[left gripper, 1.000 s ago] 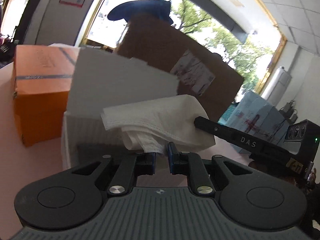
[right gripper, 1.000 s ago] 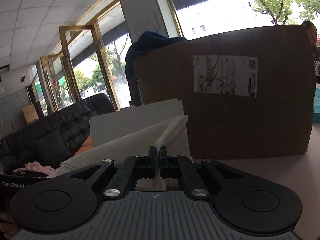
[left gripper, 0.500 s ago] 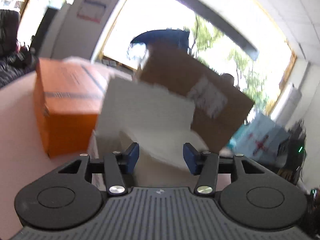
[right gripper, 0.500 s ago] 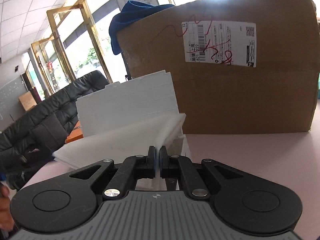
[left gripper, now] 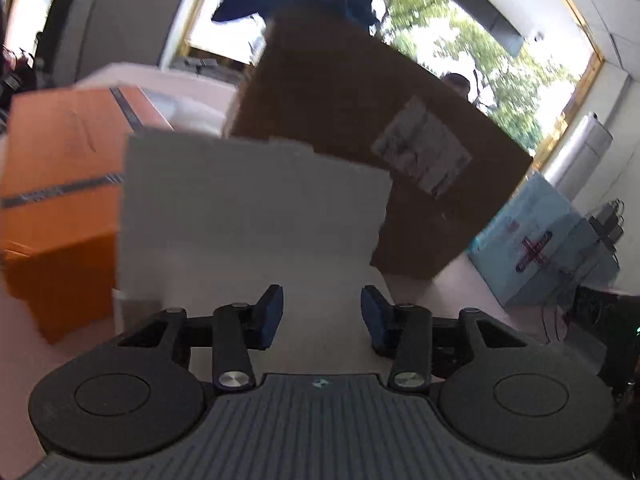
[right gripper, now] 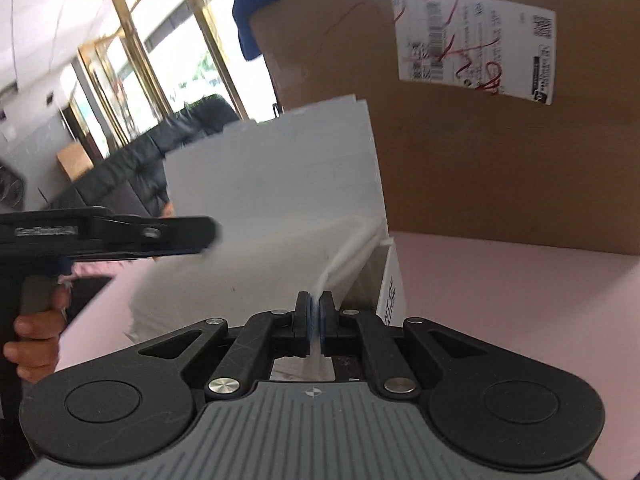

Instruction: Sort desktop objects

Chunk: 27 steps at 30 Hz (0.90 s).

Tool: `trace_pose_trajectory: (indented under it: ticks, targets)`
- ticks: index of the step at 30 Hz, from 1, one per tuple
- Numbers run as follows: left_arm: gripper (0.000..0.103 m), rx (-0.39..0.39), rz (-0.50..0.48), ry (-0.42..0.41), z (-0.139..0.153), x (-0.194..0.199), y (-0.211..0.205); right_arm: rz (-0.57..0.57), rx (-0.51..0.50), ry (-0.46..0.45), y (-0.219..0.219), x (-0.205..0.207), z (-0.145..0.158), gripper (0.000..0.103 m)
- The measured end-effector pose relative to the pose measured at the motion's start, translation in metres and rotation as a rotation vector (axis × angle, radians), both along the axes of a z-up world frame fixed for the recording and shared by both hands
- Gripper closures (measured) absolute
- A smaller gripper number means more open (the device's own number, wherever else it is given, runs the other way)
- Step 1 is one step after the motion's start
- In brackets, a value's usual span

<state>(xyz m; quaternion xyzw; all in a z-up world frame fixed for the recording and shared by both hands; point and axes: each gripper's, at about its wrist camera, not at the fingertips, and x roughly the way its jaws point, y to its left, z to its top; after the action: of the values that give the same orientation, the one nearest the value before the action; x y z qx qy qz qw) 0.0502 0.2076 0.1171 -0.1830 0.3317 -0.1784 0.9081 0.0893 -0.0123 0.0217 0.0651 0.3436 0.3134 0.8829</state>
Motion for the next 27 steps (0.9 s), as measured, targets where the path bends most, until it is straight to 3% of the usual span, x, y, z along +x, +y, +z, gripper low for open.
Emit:
trace_pose_trajectory:
  ticks: [3, 8, 13, 20, 24, 27]
  targets:
    - [0.065, -0.014, -0.041, 0.069, -0.016, 0.013, -0.002, 0.031, -0.039, 0.039, 0.011, 0.004, -0.001, 0.098]
    - [0.066, -0.014, -0.018, 0.143, -0.032, 0.027, 0.006, 0.040, -0.112, 0.049, 0.029, 0.009, -0.005, 0.097]
    - [0.066, 0.030, -0.002, 0.209, -0.048, 0.038, 0.004, -0.011, -0.185, 0.020, 0.031, 0.007, 0.006, 0.086]
    - [0.065, 0.029, 0.033, 0.152, -0.035, 0.030, 0.011, -0.049, -0.167, -0.131, 0.029, -0.009, 0.032, 0.084]
    - [0.065, 0.028, 0.052, 0.119, -0.027, 0.025, 0.015, -0.088, -0.169, -0.130, 0.037, -0.004, 0.020, 0.095]
    - [0.065, 0.028, 0.067, 0.095, -0.022, 0.022, 0.018, -0.100, -0.154, -0.076, 0.047, 0.008, 0.005, 0.096]
